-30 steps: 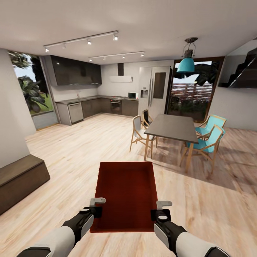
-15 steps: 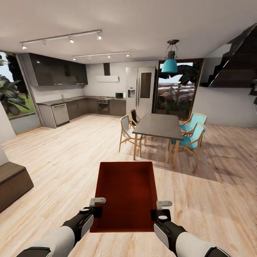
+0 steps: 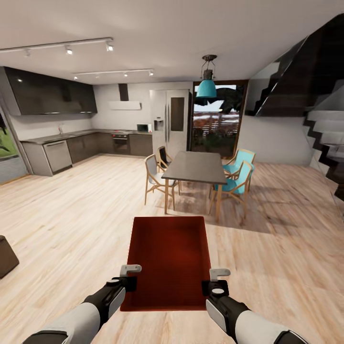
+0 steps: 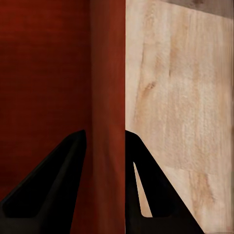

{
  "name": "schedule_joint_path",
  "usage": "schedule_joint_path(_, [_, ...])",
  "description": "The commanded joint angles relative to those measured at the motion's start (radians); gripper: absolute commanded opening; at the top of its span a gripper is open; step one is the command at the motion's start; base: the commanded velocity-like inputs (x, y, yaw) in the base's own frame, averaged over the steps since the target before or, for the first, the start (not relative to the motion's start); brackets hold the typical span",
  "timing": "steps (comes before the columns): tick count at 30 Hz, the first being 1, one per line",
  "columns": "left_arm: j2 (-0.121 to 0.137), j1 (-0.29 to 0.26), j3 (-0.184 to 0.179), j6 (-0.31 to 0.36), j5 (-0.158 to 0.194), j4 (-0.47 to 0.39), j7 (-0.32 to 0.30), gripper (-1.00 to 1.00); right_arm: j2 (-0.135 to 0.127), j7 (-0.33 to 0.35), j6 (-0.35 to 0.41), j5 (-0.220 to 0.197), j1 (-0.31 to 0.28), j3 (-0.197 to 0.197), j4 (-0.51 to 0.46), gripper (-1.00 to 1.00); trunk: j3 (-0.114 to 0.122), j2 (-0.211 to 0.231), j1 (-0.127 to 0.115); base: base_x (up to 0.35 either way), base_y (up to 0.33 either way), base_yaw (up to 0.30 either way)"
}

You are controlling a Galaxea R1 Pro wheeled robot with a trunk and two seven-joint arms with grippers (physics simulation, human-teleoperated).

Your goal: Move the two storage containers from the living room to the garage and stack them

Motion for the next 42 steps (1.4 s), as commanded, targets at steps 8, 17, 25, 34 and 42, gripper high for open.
schedule_joint_path(8, [0.016, -0.001, 0.050, 0.007, -0.017, -0.004, 0.010, -1.00, -0.003, -0.010, -0.004, -0.002, -0.001, -0.015, 0.007, -1.00, -0.002, -0.002, 0.001, 0.000, 0.000, -0.243])
schedule_joint_path(17, [0.016, -0.001, 0.050, 0.007, -0.017, -0.004, 0.010, -1.00, -0.003, -0.010, -0.004, -0.002, 0.000, -0.015, 0.007, -1.00, -0.002, -0.002, 0.001, 0.000, 0.000, -0.243])
schedule_joint_path(25, [0.016, -0.001, 0.050, 0.007, -0.017, -0.004, 0.010, -1.00, -0.003, -0.010, -0.004, -0.002, -0.001, -0.015, 0.007, -1.00, -0.002, -0.002, 0.001, 0.000, 0.000, -0.243])
schedule_joint_path(34, [0.016, -0.001, 0.050, 0.007, -0.017, -0.004, 0.010, -1.00, -0.002, -0.010, -0.004, -0.002, 0.000, -0.015, 0.007, -1.00, -0.002, -0.002, 0.001, 0.000, 0.000, -0.243])
schedule_joint_path(42, [0.016, -0.001, 0.050, 0.007, -0.017, -0.004, 0.009, -1.00, -0.002, -0.010, -0.004, -0.002, -0.001, -0.015, 0.007, -1.00, -0.002, -0.002, 0.001, 0.000, 0.000, -0.243])
